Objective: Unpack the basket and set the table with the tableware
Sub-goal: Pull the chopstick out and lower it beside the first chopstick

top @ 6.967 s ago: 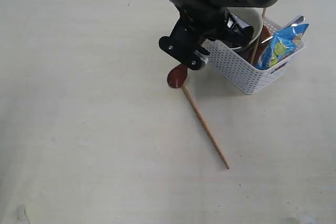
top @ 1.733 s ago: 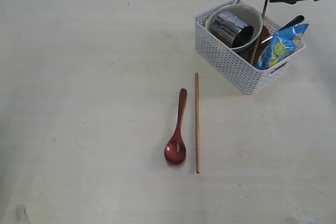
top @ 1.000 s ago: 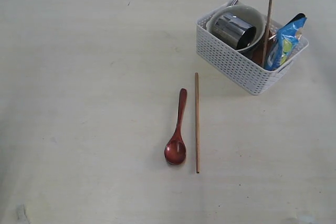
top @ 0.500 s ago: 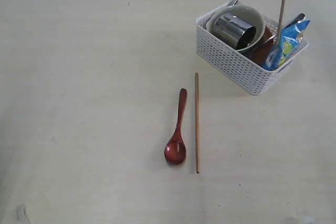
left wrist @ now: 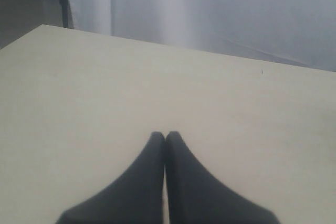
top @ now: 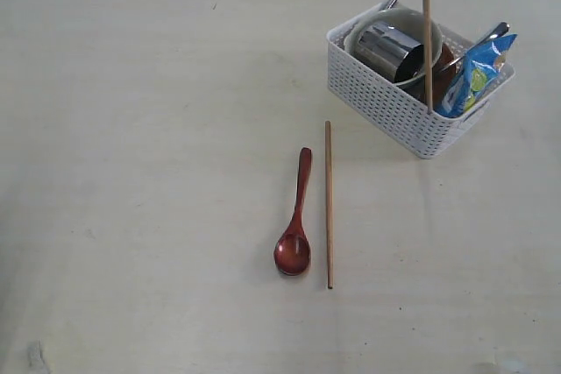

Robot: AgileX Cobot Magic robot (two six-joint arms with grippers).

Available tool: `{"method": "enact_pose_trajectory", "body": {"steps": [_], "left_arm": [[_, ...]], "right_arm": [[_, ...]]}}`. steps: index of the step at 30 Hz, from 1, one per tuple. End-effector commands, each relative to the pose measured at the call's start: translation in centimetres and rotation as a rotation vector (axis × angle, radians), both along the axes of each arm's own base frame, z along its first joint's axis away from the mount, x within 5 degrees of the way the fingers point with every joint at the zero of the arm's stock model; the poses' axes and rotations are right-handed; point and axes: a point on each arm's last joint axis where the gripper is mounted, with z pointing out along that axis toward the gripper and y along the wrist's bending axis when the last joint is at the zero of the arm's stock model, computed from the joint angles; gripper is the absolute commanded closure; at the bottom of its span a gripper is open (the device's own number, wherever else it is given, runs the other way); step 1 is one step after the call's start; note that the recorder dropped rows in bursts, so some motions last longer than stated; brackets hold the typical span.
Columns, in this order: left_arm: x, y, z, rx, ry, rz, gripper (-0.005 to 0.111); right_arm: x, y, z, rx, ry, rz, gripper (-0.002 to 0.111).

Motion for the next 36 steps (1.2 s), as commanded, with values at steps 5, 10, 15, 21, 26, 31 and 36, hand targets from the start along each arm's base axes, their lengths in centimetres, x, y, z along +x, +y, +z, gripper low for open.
{"method": "enact_pose_trajectory", "body": {"steps": [5,10,15,21,26,31,36], "left_arm": [[0.0,0.0,-0.1,0.005,-0.002,0.003,0.107],[0.0,0.0,-0.1,0.009,-0.001,0.002,0.107],[0.0,0.0,-0.1,0.009,-0.001,0.002,0.107],[0.0,0.0,-0.1,0.009,-0.001,0.002,0.107],[0.0,0.0,-0.1,0.009,-0.001,0.002,0.107],[0.0,0.0,-0.1,0.009,-0.001,0.002,0.107],[0.0,0.0,-0.1,0.009,-0.001,0.002,0.107]], "right_arm": [[-3.6,4.7,-2.4,-0.028,0.121,0.051,0.109],[-6.5,4.9,-5.7,-0.047,0.153,0.002,0.109],[-9.8,6.1,-10.5,-0.053,0.173,-0.035,0.109],[-11.4,6.6,-14.7,-0.106,0.164,-0.049,0.109],[-10.4,6.2,-16.5,-0.121,0.16,-0.101,0.109],[-9.5,6.3,-18.5,-0.131,0.149,-0.145,0.109],[-9.2,6.3,-19.8,-0.148,0.167,-0.155,0.109]]}}
